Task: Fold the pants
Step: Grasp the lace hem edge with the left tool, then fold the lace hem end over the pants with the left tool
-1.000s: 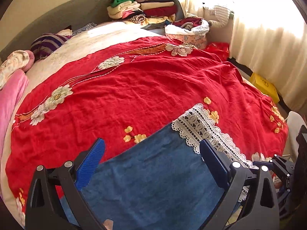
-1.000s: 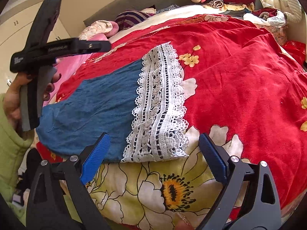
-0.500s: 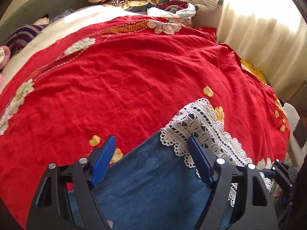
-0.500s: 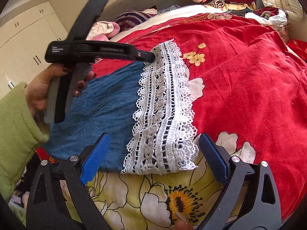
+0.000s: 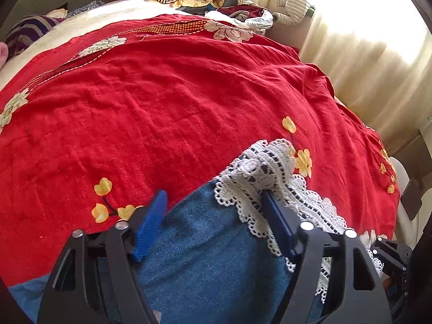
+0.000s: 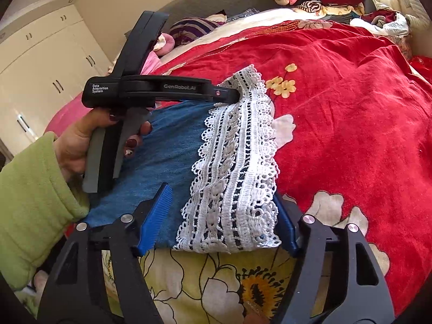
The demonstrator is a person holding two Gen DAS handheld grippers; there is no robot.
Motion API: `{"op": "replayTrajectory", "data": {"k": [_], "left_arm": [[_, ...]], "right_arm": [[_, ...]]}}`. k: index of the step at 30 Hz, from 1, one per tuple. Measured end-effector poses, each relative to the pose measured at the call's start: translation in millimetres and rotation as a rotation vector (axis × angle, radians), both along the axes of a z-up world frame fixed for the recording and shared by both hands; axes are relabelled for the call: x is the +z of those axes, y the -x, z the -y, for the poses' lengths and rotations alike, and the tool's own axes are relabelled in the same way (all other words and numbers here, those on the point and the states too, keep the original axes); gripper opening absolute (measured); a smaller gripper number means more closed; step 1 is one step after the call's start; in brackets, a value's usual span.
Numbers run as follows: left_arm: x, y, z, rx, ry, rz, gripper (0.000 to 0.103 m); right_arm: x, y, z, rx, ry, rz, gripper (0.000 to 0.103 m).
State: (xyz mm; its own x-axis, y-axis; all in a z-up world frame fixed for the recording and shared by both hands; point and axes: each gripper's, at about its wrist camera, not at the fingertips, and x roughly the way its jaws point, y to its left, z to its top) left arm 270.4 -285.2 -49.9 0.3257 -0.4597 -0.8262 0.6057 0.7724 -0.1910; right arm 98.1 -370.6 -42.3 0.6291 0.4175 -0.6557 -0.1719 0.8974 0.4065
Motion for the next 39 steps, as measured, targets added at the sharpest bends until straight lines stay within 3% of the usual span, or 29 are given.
{"op": "replayTrajectory", "data": {"k": [3,11,16,25,31,39], "left_arm": [[2.4,6.0,4.1,0.008,-0.007,-0.004,0.047],[10.2,10.2,1.2,0.079,-0.004,-0.005,0.025],[25.6,18.7,-11.2,0.091,0.056,0.008,0.016],[57.1,38.1,-44.2,0.122,0.174,0.047,0.015],[74.2,46.1,-90.6,0.178,0.277,0.062,0.015],[60.2,46.9,-165.0,0.297,0.342,0.056,0.016]], "right_arm": [[-1.3,-2.2,-2.9,0.002,0.032,0.006,0.058],[-0.9,0.9,-0.6,0.021,0.013,0.011,0.027],[10.9,5.1,-6.4,0.048,0.003,0.039,0.023],[50.0,19.9,-31.1,0.11,0.047,0.134,0.023],[77.2,27.6,-65.3,0.188,0.109,0.201,0.022],[75.0,27.7,-142.5,0.335,0.23,0.196,0.022]]}}
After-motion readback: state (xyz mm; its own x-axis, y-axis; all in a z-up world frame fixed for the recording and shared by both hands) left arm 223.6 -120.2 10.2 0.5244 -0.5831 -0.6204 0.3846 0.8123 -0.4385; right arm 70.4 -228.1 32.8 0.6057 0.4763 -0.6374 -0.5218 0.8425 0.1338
